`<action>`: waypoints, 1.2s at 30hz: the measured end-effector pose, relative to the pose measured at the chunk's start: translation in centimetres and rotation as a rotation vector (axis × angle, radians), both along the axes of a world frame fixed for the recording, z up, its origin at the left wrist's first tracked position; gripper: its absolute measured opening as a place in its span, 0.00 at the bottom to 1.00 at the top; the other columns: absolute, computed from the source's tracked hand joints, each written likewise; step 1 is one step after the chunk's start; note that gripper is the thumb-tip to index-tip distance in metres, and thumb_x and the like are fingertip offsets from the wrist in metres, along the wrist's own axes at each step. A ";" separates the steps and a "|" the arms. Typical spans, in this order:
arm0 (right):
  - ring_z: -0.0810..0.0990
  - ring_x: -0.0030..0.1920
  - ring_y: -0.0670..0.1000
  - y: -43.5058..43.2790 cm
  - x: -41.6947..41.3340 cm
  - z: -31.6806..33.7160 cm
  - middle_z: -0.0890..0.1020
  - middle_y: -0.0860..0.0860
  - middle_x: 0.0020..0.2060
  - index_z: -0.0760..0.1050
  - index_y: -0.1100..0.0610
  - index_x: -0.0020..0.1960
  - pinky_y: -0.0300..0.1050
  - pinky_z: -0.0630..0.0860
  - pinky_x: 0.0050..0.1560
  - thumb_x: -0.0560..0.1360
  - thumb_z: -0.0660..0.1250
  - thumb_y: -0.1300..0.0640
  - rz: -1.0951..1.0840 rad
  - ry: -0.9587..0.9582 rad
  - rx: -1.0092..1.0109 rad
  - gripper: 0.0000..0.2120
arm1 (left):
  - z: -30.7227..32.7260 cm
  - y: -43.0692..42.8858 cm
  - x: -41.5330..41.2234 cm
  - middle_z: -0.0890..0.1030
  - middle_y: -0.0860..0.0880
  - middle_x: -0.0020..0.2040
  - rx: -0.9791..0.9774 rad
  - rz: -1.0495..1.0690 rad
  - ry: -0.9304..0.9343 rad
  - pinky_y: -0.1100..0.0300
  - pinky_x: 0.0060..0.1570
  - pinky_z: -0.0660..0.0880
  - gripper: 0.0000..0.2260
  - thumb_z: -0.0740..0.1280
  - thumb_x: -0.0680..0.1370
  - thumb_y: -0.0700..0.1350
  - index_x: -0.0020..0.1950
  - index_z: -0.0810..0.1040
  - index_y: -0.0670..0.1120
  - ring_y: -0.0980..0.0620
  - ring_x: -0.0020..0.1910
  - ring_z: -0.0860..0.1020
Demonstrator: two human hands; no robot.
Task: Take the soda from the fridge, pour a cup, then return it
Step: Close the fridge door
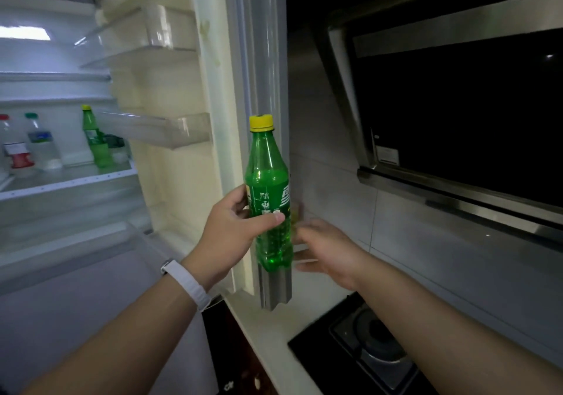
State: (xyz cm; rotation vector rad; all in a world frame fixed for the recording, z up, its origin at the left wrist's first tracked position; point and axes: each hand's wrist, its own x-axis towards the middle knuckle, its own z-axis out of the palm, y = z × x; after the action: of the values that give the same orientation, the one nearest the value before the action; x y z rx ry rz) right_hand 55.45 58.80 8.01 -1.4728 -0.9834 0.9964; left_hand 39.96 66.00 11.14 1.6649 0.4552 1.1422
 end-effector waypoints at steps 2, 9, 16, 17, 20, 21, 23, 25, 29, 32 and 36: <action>0.79 0.55 0.52 0.7 1.4 -0.2 0.79 0.51 0.56 0.71 0.50 0.63 0.53 0.76 0.60 0.77 0.62 0.53 -0.139 -0.297 0.076 0.14 | -0.1 -0.3 0.4 0.86 0.49 0.51 -0.014 0.018 0.006 0.63 0.48 0.79 0.20 0.76 0.68 0.32 0.56 0.80 0.47 0.51 0.50 0.84; 0.53 0.77 0.50 3.8 3.2 0.2 0.48 0.43 0.79 0.47 0.45 0.79 0.51 0.56 0.75 0.78 0.62 0.49 -0.082 -0.950 0.377 0.35 | 0.4 0.0 -0.1 0.86 0.48 0.51 -0.005 0.086 0.034 0.62 0.47 0.79 0.20 0.75 0.68 0.31 0.58 0.80 0.45 0.50 0.49 0.84; 0.38 0.77 0.44 5.8 2.2 -0.7 0.31 0.43 0.76 0.31 0.42 0.77 0.41 0.41 0.71 0.80 0.61 0.45 -0.022 -1.146 0.427 0.41 | 0.6 0.7 -2.3 0.85 0.46 0.51 -0.001 0.143 0.015 0.56 0.51 0.81 0.20 0.75 0.68 0.31 0.58 0.80 0.42 0.48 0.50 0.84; 0.37 0.77 0.43 5.9 2.0 -0.9 0.30 0.43 0.76 0.30 0.42 0.76 0.41 0.40 0.71 0.80 0.60 0.45 -0.034 -1.153 0.433 0.41 | 0.5 0.8 -2.8 0.85 0.46 0.51 -0.005 0.147 0.016 0.54 0.52 0.81 0.20 0.75 0.67 0.31 0.57 0.80 0.42 0.47 0.50 0.84; 0.35 0.76 0.42 5.9 0.9 -1.3 0.28 0.42 0.74 0.28 0.40 0.74 0.41 0.40 0.71 0.80 0.60 0.46 -0.067 -1.151 0.438 0.41 | 0.3 1.0 -4.1 0.85 0.45 0.52 -0.012 0.154 0.012 0.54 0.51 0.80 0.20 0.76 0.67 0.31 0.57 0.80 0.42 0.45 0.51 0.84; 0.35 0.76 0.42 5.9 0.4 -1.4 0.27 0.41 0.74 0.28 0.40 0.73 0.42 0.41 0.70 0.80 0.60 0.46 -0.074 -1.144 0.434 0.41 | 0.1 1.1 -4.5 0.85 0.45 0.52 -0.016 0.158 0.007 0.56 0.50 0.80 0.20 0.75 0.68 0.30 0.57 0.80 0.42 0.47 0.50 0.84; 0.34 0.76 0.42 5.8 -0.7 -1.7 0.26 0.40 0.72 0.27 0.39 0.73 0.42 0.42 0.71 0.80 0.60 0.47 -0.085 -1.139 0.435 0.41 | 0.0 1.1 -5.5 0.86 0.47 0.51 -0.020 0.162 0.010 0.60 0.46 0.80 0.19 0.74 0.68 0.30 0.56 0.81 0.43 0.49 0.49 0.84; 0.34 0.76 0.43 5.8 -1.8 -2.0 0.25 0.40 0.72 0.26 0.39 0.72 0.43 0.42 0.72 0.80 0.60 0.47 -0.098 -1.168 0.452 0.42 | -0.1 0.9 -6.7 0.86 0.47 0.50 -0.013 0.161 0.029 0.62 0.45 0.80 0.18 0.74 0.68 0.30 0.55 0.81 0.44 0.50 0.48 0.84; 0.40 0.77 0.47 5.9 -4.5 -2.8 0.36 0.48 0.77 0.29 0.43 0.76 0.48 0.43 0.73 0.77 0.63 0.50 -0.196 -1.280 0.514 0.45 | -0.2 0.7 -9.4 0.86 0.47 0.51 -0.036 0.158 0.033 0.59 0.48 0.81 0.19 0.74 0.68 0.29 0.56 0.81 0.43 0.51 0.48 0.84; 0.44 0.77 0.49 5.9 -7.2 -3.2 0.45 0.54 0.78 0.40 0.50 0.79 0.52 0.47 0.72 0.74 0.66 0.51 -0.237 -1.315 0.576 0.44 | -0.1 0.6 -11.8 0.86 0.48 0.49 -0.041 0.160 0.029 0.60 0.47 0.81 0.19 0.74 0.67 0.30 0.56 0.81 0.43 0.52 0.47 0.84; 0.48 0.77 0.51 6.3 -11.1 -3.9 0.43 0.53 0.79 0.44 0.52 0.79 0.54 0.54 0.73 0.73 0.67 0.52 -0.193 -1.308 0.701 0.43 | -0.1 0.3 -15.8 0.86 0.48 0.50 -0.046 0.182 0.020 0.58 0.49 0.81 0.20 0.74 0.67 0.30 0.57 0.80 0.43 0.52 0.48 0.84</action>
State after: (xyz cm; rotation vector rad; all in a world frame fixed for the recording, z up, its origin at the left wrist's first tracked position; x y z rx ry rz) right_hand 44.34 65.14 4.15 -1.4526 -1.7760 -0.6094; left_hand 24.14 66.33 11.03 1.6218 0.6523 1.2388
